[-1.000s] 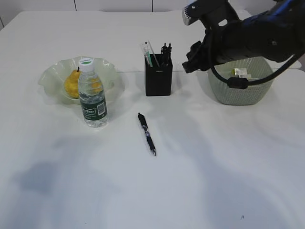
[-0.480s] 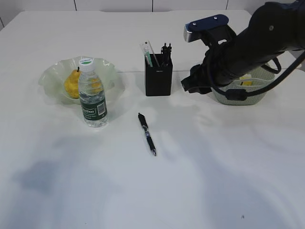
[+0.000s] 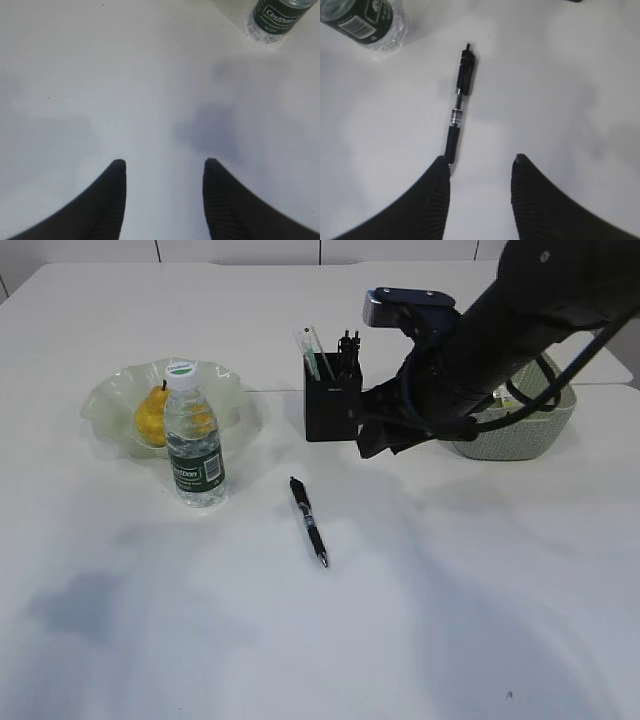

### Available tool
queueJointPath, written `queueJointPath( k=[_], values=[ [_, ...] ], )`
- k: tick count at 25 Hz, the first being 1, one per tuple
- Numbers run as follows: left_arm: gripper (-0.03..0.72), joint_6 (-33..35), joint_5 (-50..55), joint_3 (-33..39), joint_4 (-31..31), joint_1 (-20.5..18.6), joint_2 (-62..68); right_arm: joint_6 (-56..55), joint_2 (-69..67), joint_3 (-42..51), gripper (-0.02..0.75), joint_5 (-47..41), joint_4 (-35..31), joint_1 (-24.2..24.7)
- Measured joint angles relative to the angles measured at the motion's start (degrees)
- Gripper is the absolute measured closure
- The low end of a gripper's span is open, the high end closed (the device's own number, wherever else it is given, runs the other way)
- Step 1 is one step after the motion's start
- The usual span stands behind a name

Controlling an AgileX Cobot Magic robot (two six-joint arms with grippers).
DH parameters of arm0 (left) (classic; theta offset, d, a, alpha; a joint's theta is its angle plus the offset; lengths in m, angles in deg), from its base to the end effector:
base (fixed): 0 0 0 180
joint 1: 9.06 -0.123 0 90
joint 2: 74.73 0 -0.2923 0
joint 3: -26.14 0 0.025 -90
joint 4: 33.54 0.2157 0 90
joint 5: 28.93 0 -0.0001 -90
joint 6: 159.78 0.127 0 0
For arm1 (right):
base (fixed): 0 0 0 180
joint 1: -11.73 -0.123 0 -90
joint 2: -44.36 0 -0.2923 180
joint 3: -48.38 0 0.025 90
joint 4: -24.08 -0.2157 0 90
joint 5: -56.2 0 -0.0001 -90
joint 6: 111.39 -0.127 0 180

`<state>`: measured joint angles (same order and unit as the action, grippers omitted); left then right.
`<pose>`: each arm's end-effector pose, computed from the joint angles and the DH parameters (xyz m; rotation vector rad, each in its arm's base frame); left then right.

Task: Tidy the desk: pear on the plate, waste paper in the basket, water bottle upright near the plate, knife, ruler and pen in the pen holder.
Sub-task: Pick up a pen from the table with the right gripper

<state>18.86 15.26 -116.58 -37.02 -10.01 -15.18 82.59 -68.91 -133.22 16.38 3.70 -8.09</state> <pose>0.1489 -0.0029 0.2755 -0.0847 2.4592 -0.0742 0.3550 0.1581 0.2282 -0.4885 2.5877 0.4265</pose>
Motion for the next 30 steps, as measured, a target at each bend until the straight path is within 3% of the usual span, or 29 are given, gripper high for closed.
queueJointPath(
  k=[7, 16, 30],
  values=[
    [0.34, 0.0, -0.13, 0.0, 0.0, 0.0, 0.0, -4.03, -7.2, -11.42, 0.433, -9.54, 0.23, -2.93],
    [0.34, 0.0, -0.34, 0.0, 0.0, 0.0, 0.0, -15.52, -14.19, -20.17, 0.433, -12.42, 7.81, -7.82],
    [0.34, 0.0, -1.73, 0.0, 0.0, 0.0, 0.0, -25.03, -24.26, -30.11, 0.433, -20.29, 10.62, -8.06]
  ],
)
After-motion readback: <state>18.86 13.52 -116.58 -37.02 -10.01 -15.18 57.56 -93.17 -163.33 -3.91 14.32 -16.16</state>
